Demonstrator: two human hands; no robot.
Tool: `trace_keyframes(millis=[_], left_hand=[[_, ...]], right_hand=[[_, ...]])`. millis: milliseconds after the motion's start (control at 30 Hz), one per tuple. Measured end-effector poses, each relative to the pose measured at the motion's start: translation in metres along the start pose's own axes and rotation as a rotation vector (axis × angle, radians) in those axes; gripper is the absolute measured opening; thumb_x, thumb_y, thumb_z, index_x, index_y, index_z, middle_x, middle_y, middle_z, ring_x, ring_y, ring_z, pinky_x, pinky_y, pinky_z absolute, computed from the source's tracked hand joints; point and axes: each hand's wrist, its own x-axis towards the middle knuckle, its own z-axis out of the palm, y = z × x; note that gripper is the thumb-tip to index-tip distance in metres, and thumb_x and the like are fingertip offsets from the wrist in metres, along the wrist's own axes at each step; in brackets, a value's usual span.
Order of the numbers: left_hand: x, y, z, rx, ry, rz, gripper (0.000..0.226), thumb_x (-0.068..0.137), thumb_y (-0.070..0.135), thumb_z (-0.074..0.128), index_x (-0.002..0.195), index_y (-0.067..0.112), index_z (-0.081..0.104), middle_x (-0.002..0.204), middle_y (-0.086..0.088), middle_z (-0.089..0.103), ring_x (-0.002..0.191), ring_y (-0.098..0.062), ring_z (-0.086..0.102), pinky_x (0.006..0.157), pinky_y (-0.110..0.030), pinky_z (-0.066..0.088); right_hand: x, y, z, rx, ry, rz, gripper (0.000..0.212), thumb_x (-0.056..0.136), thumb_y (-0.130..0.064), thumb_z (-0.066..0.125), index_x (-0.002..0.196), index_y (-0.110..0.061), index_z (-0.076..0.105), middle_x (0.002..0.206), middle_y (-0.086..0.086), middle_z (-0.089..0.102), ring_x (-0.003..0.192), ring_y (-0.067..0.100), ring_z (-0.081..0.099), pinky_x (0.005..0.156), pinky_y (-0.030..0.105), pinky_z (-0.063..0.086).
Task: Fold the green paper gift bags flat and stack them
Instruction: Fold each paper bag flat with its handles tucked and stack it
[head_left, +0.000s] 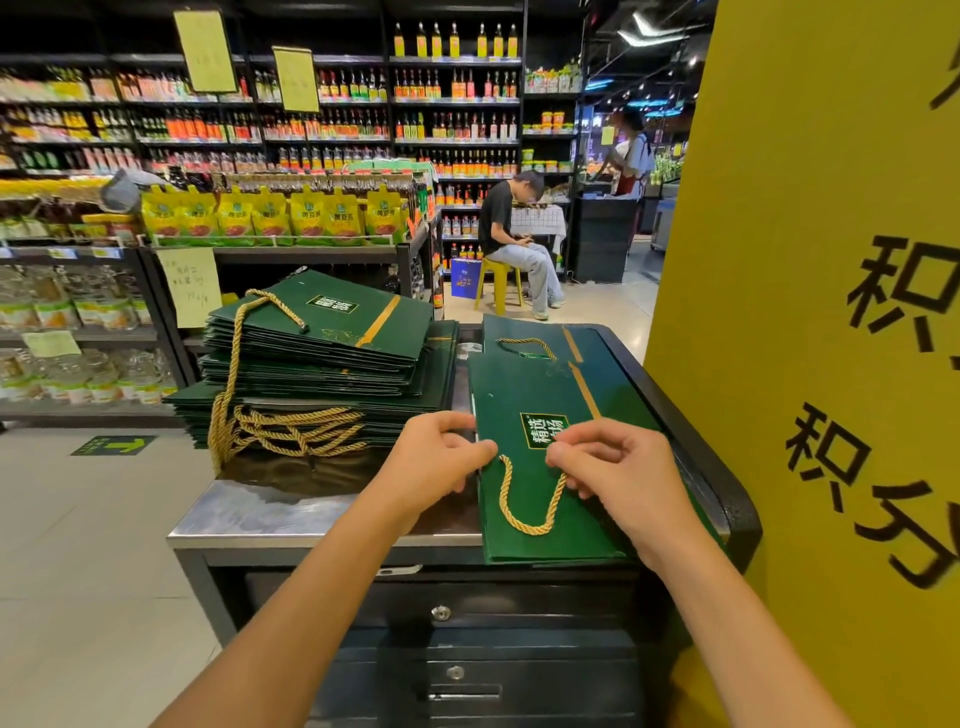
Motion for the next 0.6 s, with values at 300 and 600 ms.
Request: trace_keyframes(millis=[300,600], left_hand=[[-0.01,-0.012,-0.009,-0.003,-0.179,0.002,0.032,0.092,0.01,0.069,0.121,0.015,0.055,0.064,-0.003,0.063,0.051,-0.014,0.051,0.059,-0.024,0.046],[0.0,-0.021,0.003,0.046,-0.052,0.023,0.024,0.095,0.033,0.069,0.1,0.01,0.063,0.065,-0.01,0.07,0.042,-0.015,0.049,0.053,-0.027,0.042]], right_hand=[[0.073,-0.022,0.025,-0.252,-0.093,-0.114,0.01,0.082,-0.016,0.082,0.089,-0.023,0.08,0.084,-0.001,0.076,0.075,0.002,0.068,0.068,0.017,0.052],[0.085,0.019,0.037,-0.206,-0.097,-0.197,0.014,0.087,-0.009,0.074,0.09,-0.022,0.08,0.07,0.001,0.066,0.065,0.004,0.056,0.062,0.016,0.047]])
